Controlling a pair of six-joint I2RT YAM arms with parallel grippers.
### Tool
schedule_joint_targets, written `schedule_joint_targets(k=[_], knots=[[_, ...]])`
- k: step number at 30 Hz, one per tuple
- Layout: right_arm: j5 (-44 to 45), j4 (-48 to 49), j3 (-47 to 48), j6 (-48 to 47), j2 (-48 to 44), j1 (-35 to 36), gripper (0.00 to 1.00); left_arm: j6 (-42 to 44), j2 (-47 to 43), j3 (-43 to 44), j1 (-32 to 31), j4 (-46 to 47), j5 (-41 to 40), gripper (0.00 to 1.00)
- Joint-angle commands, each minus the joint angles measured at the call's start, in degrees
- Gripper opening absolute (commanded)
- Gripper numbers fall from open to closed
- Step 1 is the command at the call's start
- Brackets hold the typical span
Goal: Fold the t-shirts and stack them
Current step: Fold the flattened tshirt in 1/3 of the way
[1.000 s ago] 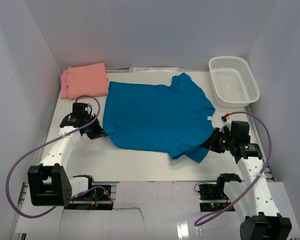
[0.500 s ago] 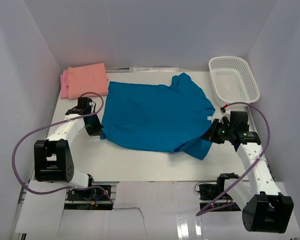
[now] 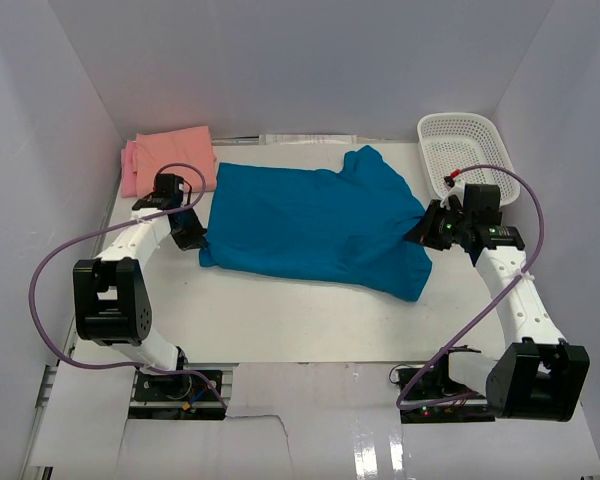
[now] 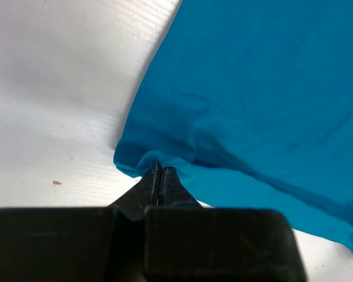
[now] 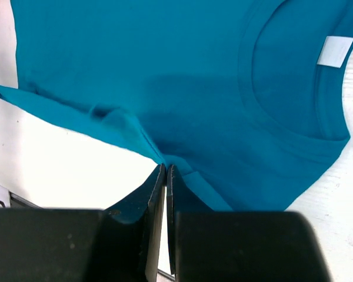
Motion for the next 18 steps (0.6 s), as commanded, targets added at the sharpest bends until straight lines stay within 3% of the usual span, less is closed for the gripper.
schedule_joint_targets(k=[1, 18], knots=[[1.1, 2.6, 4.2, -1.1, 1.8, 0.1, 0.08, -0.8, -0.3, 3.0, 0.4, 0.9, -1.7, 0.00], [-2.5, 5.5, 15.2, -2.7, 14.0, 1.8, 0.08, -0.7, 3.6, 8.0, 0.4, 0.9, -3.2, 0.00]])
